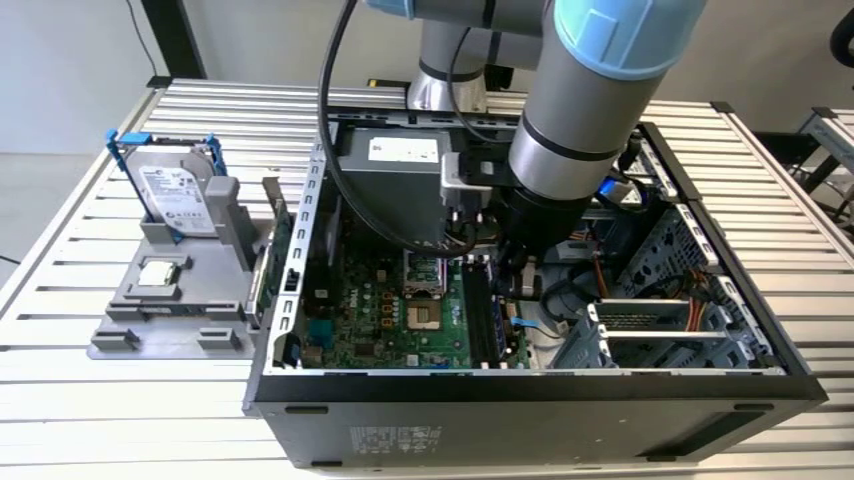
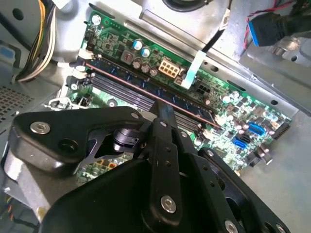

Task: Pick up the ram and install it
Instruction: 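Press down the ram until it locks into place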

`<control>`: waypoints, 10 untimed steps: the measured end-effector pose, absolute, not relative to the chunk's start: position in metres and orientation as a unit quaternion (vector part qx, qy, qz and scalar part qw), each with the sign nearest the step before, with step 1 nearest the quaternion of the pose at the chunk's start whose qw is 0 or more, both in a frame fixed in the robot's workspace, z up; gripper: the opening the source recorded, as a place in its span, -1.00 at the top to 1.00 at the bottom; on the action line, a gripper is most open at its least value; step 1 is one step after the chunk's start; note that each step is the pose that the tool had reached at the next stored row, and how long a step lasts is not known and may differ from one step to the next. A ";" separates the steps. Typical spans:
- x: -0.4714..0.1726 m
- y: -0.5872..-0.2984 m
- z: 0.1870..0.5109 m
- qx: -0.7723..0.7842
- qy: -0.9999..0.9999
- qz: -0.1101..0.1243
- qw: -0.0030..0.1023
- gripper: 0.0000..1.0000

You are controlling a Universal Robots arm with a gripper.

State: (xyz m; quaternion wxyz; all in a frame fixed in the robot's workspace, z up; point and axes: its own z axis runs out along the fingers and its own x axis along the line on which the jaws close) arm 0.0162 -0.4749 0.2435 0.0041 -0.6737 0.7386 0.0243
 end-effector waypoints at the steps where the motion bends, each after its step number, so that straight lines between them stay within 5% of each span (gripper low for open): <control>1: 0.017 -0.473 0.241 -0.674 0.739 0.024 0.004 1.00; 10: 0.017 -0.459 0.225 -0.674 0.739 0.025 0.004 1.00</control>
